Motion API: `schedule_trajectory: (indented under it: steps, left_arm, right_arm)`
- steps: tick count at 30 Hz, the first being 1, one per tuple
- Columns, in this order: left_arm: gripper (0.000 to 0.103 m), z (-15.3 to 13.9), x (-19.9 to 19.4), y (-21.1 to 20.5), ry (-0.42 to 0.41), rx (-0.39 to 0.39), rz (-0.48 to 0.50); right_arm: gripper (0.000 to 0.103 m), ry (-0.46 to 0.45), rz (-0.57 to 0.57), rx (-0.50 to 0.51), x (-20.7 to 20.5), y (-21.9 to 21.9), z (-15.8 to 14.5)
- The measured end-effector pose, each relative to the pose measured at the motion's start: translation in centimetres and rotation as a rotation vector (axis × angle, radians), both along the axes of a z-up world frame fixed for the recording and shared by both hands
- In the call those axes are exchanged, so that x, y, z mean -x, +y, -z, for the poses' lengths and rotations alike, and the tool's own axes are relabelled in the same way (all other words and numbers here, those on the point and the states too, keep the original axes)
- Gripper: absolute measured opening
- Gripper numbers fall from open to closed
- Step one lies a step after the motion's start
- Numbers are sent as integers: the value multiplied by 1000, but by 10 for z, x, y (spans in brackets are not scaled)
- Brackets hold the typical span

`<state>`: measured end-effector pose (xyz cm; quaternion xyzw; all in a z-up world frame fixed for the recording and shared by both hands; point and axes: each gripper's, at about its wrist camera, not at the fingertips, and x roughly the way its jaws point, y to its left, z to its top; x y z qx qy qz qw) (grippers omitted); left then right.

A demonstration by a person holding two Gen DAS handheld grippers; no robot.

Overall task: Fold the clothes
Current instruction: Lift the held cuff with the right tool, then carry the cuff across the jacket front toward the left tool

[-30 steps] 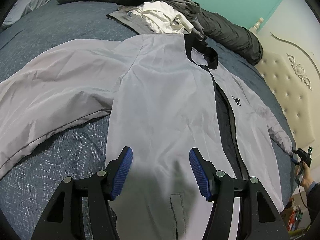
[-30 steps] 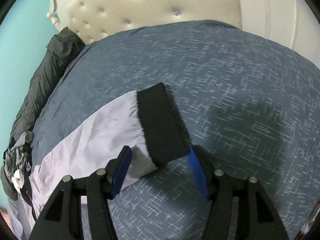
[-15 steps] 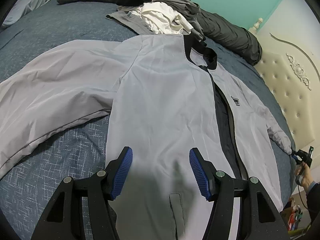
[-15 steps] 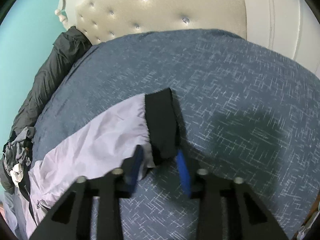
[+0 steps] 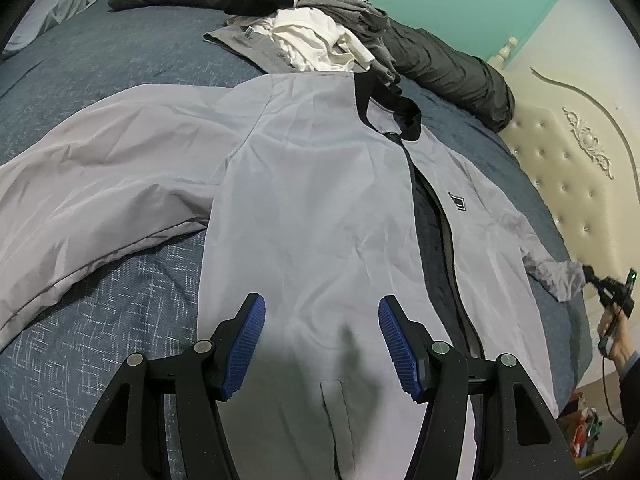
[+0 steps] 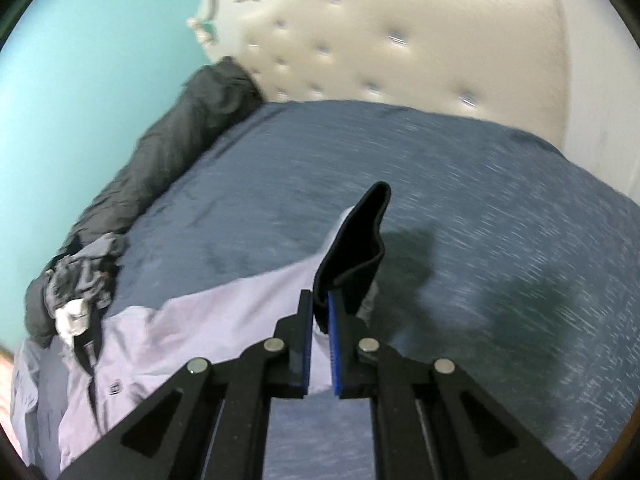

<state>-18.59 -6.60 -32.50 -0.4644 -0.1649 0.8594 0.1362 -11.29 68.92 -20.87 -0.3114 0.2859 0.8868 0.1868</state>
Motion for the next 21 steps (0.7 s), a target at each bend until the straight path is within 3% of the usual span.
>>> schedule_trajectory:
  steps: [8, 13, 17, 21]
  left_arm:
    - [63, -6, -11, -4, 12, -28, 6]
    - [63, -9, -18, -10, 19, -38, 1]
    - [63, -14, -24, -20, 30, -43, -13]
    - [63, -17, -33, -36, 39, -51, -40]
  right_arm:
    - [7, 143, -242, -26, 49, -101, -80]
    - [6, 215, -452, -5, 78, -198, -119]
    - [6, 238, -649, 28, 95, -295, -129]
    - [6, 198, -835, 54, 109, -396, -113]
